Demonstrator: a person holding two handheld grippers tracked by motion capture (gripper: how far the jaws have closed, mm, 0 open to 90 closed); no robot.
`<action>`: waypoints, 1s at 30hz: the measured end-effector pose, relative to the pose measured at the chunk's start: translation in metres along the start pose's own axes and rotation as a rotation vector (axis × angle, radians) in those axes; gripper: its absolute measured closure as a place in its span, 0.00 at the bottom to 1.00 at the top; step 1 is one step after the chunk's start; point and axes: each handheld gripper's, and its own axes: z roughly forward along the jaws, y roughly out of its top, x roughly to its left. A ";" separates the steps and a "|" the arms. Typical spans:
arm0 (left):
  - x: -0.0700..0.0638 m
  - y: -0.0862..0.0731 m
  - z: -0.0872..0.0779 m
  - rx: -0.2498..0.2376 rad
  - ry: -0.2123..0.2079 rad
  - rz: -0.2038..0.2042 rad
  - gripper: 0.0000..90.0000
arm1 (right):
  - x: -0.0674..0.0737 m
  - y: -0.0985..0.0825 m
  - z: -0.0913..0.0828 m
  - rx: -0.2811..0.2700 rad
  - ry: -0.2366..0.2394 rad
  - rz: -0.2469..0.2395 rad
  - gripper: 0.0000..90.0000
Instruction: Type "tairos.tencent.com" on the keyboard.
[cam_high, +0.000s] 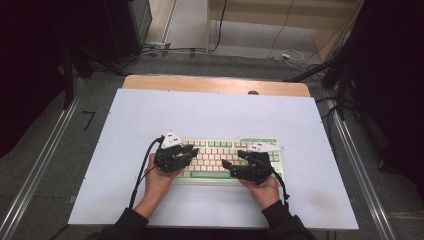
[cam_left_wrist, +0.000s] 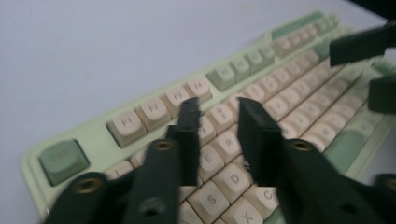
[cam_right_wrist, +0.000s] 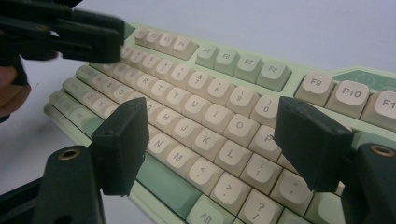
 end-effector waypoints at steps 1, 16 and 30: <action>0.002 0.000 -0.003 -0.016 0.004 -0.015 0.63 | 0.000 0.000 0.000 0.001 -0.001 0.002 0.28; 0.020 -0.010 -0.017 -0.069 0.072 -0.089 0.49 | 0.002 0.000 0.000 -0.002 0.002 -0.004 0.28; 0.019 -0.011 -0.019 -0.070 0.063 -0.086 0.51 | 0.013 -0.001 0.005 -0.018 0.017 -0.064 0.85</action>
